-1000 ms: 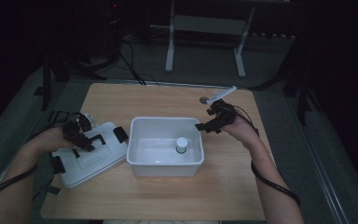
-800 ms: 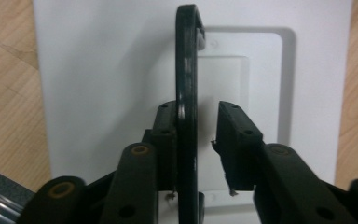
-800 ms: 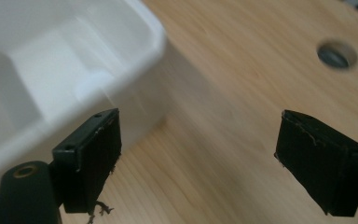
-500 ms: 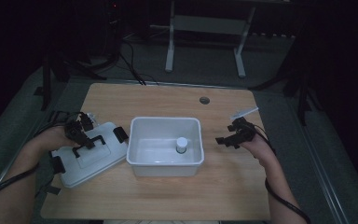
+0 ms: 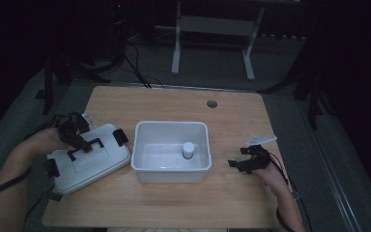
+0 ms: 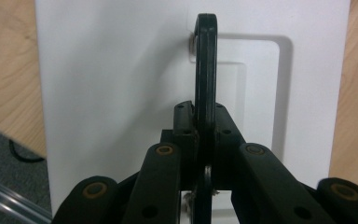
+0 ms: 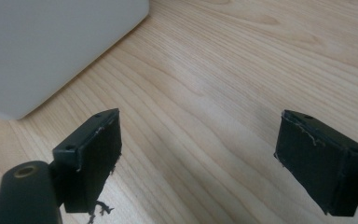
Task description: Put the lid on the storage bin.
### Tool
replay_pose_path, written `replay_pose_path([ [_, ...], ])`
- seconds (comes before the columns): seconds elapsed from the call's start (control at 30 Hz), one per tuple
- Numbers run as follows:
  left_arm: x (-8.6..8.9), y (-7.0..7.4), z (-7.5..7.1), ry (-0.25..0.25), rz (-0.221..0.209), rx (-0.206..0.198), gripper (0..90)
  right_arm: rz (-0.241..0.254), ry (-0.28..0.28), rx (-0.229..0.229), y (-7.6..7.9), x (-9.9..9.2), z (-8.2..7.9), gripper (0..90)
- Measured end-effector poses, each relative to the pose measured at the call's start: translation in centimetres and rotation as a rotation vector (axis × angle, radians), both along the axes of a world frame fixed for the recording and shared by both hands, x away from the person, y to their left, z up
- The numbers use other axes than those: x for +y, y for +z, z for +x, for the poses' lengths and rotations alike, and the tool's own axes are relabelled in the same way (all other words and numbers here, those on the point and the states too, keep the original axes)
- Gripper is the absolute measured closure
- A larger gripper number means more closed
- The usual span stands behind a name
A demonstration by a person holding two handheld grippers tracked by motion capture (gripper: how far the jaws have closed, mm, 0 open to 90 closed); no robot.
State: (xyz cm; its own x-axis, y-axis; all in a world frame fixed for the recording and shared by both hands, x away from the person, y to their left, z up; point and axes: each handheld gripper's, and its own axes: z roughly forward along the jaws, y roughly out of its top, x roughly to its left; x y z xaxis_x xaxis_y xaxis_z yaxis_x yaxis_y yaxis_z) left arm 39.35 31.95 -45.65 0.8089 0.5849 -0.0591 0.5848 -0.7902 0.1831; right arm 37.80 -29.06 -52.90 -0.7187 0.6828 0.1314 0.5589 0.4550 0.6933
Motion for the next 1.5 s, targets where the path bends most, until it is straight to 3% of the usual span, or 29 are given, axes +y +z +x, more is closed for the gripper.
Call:
replay_pose_path([
  [0.07,0.1,0.4,-0.1,0.003,0.005,-0.007,83.4,0.008,-0.007,-0.006,-0.1,-0.1,-0.1,14.1],
  [0.2,0.4,2.8,-0.8,-0.003,0.013,-0.025,83.4,0.063,-0.022,0.006,-0.7,-0.5,-0.6,14.1],
  [0.4,0.9,6.0,-1.4,-0.002,0.038,-0.055,83.4,0.052,-0.006,-0.012,-1.4,-0.5,-1.1,14.1],
  [0.47,0.9,6.4,-1.5,-0.004,0.042,-0.057,83.4,0.046,-0.005,-0.021,-1.5,-0.5,-1.2,14.1],
  [0.67,0.3,9.4,-1.8,-0.027,0.047,-0.084,83.4,0.058,-0.025,-0.053,-1.8,-0.8,-2.0,14.1],
  [0.87,-0.7,11.4,-1.9,-0.059,0.046,-0.098,83.4,0.074,-0.033,-0.062,-1.8,-1.0,-2.5,14.1],
  [1.17,-3.7,14.4,-1.7,-0.132,0.017,-0.151,83.4,0.095,-0.047,-0.065,-1.7,-1.5,-3.1,14.1],
  [1.5,-8.9,15.2,-0.9,-0.233,0.010,-0.170,83.4,0.112,-0.062,-0.083,-1.6,-1.9,-3.5,14.1],
])
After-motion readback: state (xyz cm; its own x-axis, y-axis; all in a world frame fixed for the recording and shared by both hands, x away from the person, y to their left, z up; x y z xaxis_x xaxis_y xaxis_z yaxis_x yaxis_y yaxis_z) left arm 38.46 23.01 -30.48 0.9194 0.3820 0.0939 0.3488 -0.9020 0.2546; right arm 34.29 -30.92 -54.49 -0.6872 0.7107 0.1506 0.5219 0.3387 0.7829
